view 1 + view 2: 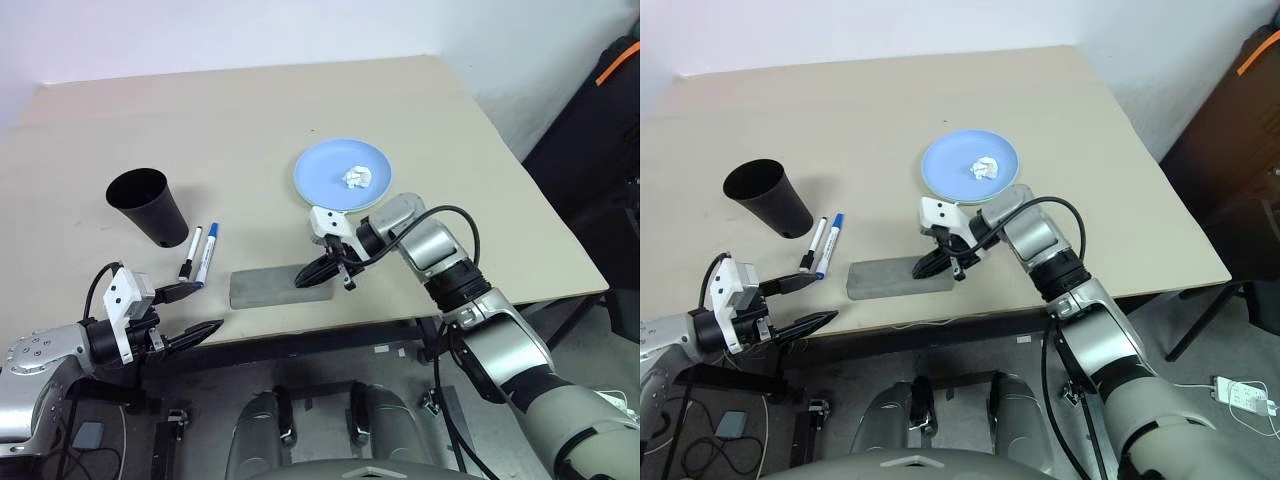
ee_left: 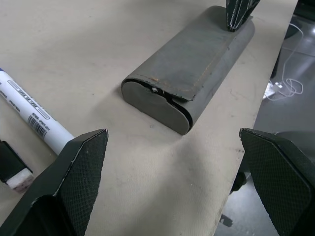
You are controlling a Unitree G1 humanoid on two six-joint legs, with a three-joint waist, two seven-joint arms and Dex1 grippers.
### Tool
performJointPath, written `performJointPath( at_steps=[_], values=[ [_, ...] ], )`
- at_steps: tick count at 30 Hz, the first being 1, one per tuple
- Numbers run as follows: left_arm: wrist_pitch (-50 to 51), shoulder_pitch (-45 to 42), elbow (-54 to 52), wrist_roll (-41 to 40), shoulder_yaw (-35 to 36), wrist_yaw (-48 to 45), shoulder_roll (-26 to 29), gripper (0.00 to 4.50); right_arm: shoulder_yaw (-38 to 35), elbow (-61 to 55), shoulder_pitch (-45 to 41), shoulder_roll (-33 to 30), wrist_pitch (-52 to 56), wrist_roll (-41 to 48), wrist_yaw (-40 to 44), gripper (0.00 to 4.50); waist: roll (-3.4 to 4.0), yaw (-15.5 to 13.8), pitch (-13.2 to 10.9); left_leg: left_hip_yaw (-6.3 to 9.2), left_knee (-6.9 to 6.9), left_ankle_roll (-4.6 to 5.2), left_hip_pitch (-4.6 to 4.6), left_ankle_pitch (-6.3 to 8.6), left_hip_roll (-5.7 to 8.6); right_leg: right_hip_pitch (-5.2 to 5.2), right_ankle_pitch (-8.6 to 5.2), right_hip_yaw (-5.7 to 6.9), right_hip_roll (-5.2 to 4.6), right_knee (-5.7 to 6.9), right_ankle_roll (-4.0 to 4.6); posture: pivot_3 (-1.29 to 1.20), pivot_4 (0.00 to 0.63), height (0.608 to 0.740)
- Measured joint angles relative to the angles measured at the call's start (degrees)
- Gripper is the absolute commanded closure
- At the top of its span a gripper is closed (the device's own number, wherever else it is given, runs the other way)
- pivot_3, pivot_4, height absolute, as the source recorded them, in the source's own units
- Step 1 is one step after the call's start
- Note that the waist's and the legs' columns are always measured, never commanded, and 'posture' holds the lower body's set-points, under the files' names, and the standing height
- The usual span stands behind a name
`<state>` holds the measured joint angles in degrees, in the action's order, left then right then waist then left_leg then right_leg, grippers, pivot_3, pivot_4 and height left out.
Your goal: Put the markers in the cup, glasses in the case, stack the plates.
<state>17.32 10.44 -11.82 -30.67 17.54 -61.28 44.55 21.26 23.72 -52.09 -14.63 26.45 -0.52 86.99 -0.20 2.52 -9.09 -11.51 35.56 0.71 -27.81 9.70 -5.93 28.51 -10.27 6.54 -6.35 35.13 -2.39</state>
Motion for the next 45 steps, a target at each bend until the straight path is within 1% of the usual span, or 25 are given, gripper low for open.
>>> performJointPath(
  at_steps=[3,6,9,14,23,28,31,36,41,45],
  values=[
    [1.4,-0.12,-0.81,-1.47,1.21,1.23,-0.4,0.0,-0.86,-1.61,-0.02,-0.02,2.02,3.36,-0.05,4.47,0.0,0.0,0.0,0.01,0.0,0.0,0.01,0.0,0.01,-0.01,0.0,0.0,-0.01,-0.01,0.0,0.0,0.15,0.711],
    [3.44,-1.69,-1.61,-4.11,3.67,4.04,-1.77,0.0,-2.5,-2.55,-0.07,-0.1,1.81,5.56,-1.41,4.47,-0.03,-0.01,0.01,0.06,0.02,0.0,0.05,0.0,0.02,-0.07,0.0,0.01,-0.01,-0.01,0.0,0.0,0.15,0.711],
    [3.96,-1.87,-2.74,-4.98,5.39,6.7,-2.16,0.0,-3.02,-3.81,-0.07,-0.27,2.57,7.38,-2.3,4.47,-0.02,-0.01,0.01,0.06,0.03,0.0,0.1,0.0,0.04,-0.11,0.0,0.0,-0.02,-0.01,0.0,0.0,0.15,0.711],
    [8.12,-1.74,-5.19,-7.09,7.29,11.56,-2.9,0.0,-4.97,-6.41,-0.22,-1.78,4.9,10.5,-4.04,4.47,-0.03,-0.02,0.02,0.09,0.11,0.0,0.12,0.0,0.05,-0.16,0.0,0.0,-0.02,-0.01,0.0,0.0,0.15,0.711],
    [17.78,-4.65,-6.39,-6.21,8.07,22.63,-1.77,0.0,-7.76,-6.64,-1.65,-2.95,7.79,14.37,-7.97,4.47,-0.03,-0.05,0.02,0.15,0.1,0.0,0.14,0.0,0.05,-0.19,0.01,0.01,0.01,0.0,0.0,0.0,0.15,0.711],
    [26.32,-7.59,-6.89,-3.63,7.18,28.92,2.57,0.0,-8.27,-6.57,-1.68,-3.69,7.82,15.21,-9.73,4.47,-0.03,-0.06,0.01,0.15,0.09,0.0,0.14,0.0,0.07,-0.18,0.01,0.01,0.02,-0.01,0.0,0.0,0.15,0.711],
    [29.78,-8.96,-6.4,-2.99,5.57,30.67,2.79,0.0,-8.3,-6.15,-1.89,-3.89,7.65,15.36,-10.71,4.47,-0.03,-0.06,0.01,0.14,0.09,0.0,0.13,0.0,0.07,-0.18,0.01,0.0,0.02,-0.02,0.0,0.0,0.15,0.711],
    [29.79,-10.85,-2.54,-1.09,3.71,31.92,1.09,0.0,-8.67,-5.51,-2.23,-4.44,7.53,15.6,-12.02,4.47,-0.03,-0.06,0.01,0.15,0.05,0.0,0.13,0.0,0.06,-0.16,0.01,0.0,0.04,-0.02,0.0,0.0,0.15,0.711],
    [26.46,-11.59,1.88,2.23,0.59,31.35,-0.68,0.0,-8.71,-5.41,-2.26,-4.84,7.18,15.86,-12.87,4.47,-0.03,-0.08,0.01,0.15,0.06,0.0,0.14,0.0,0.07,-0.16,0.01,0.0,0.04,-0.02,0.0,0.0,0.15,0.711],
    [24.93,-14.4,4.38,4.69,-1.62,31.24,-0.83,0.0,-8.72,-5.25,-2.33,-5.24,6.88,15.92,-13.45,4.47,-0.03,-0.29,0.01,0.15,0.05,0.0,0.14,0.0,0.06,-0.17,0.04,0.01,0.01,-0.02,0.04,0.0,0.15,0.711]
  ],
)
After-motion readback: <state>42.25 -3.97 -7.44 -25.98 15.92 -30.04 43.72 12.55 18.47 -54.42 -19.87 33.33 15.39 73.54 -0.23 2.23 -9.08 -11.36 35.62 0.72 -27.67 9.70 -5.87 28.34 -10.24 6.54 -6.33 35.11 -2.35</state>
